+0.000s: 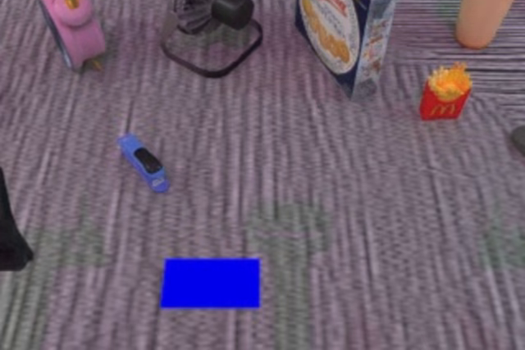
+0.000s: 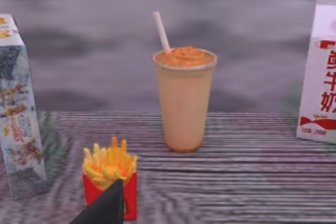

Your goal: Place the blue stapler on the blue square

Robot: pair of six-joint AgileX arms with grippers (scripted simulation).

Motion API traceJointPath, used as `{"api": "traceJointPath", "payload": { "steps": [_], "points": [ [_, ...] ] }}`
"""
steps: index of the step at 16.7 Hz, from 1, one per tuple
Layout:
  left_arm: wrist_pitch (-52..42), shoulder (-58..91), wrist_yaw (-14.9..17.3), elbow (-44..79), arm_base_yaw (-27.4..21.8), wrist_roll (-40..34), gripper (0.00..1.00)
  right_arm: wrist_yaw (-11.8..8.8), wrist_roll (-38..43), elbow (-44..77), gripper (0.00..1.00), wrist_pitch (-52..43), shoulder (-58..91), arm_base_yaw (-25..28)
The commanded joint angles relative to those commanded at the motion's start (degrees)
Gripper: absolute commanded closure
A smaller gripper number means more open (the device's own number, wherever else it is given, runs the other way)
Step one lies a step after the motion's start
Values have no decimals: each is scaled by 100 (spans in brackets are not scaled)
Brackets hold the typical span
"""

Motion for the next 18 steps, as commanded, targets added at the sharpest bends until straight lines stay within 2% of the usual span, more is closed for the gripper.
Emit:
{"api": "traceJointPath", "payload": {
  "steps": [4,8,12,18],
  "points": [
    [-130,174,5,175,-34,-110,0,0,0,0,0,0,0,0],
    [-867,1248,6,1242,-198,-715,0,0,0,0,0,0,0,0],
    [-2077,3245,-15,3041,-446,-1637,0,0,0,0,0,0,0,0],
    [-4278,7241,-57,6136,-910,-3200,0,0,0,0,0,0,0,0]
  ]
}}
